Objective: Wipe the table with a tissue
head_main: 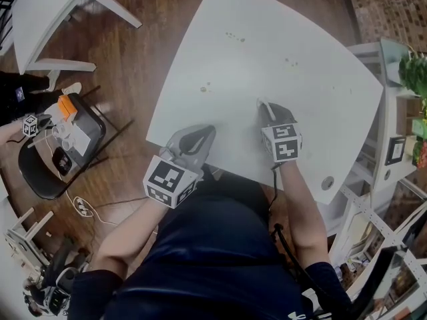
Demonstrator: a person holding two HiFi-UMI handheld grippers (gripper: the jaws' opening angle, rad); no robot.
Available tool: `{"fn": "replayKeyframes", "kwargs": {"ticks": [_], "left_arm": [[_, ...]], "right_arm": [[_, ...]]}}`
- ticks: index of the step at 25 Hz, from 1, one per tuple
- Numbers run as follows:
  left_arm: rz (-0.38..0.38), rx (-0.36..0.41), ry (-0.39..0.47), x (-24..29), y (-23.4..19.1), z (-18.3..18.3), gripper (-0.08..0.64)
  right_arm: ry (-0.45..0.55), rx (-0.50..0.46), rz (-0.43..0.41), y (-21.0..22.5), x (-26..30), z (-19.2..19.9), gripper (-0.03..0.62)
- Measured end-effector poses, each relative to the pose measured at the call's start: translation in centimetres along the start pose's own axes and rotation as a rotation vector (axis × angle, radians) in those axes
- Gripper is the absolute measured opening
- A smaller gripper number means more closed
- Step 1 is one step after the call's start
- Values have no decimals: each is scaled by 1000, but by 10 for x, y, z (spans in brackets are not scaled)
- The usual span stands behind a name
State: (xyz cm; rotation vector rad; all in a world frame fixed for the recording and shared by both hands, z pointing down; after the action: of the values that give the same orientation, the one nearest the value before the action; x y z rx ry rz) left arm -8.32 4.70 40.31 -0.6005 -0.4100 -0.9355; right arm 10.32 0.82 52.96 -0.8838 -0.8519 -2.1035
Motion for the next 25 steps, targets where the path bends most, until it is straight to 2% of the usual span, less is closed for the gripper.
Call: {"fn": "replayKeyframes", "kwargs": {"ticks": [4,8,10,13,16,18,19,23,25], "left_arm": [[0,-7,-5,0,4,4,3],[-5,-13,-7,-2,1,6,3],[-8,-14,-6,-2,0,6,3],[-12,-15,-2,-2,-4,4,3],[-13,-19,0,-1,-7,3,3],[-9,-20,-1,0,-7,3,3],[-5,-21,-2,1,-6,3,2],[9,-22,-4,2,0,3,3],[10,-21,-9,2,2,4,3]], "right_arm": [[26,63,25,13,-4,0,12],[22,43,66,14,3,-12,12],[59,47,35,10,5,-22,12],[231,173,-131,-3,-2,-42,12],[402,422,-352,-11,-11,-52,12],[453,567,-462,-11,-11,-49,12],[463,610,-497,-10,-11,-48,12],[458,628,-630,-23,-13,-56,12],[423,630,-689,-31,-9,-57,12]]}}
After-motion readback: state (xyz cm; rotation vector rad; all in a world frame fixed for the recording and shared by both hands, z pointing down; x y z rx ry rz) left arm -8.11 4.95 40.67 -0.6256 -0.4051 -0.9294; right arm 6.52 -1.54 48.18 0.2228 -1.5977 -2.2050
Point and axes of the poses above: the fingertips, and each gripper's own axes: x forward along the fingers, y to its right, z out of its underside, the point moved 4 cm from there along -x, backward along the fingers, and after that the axes turned 15 degrees about -z, right-handed, at the moved point
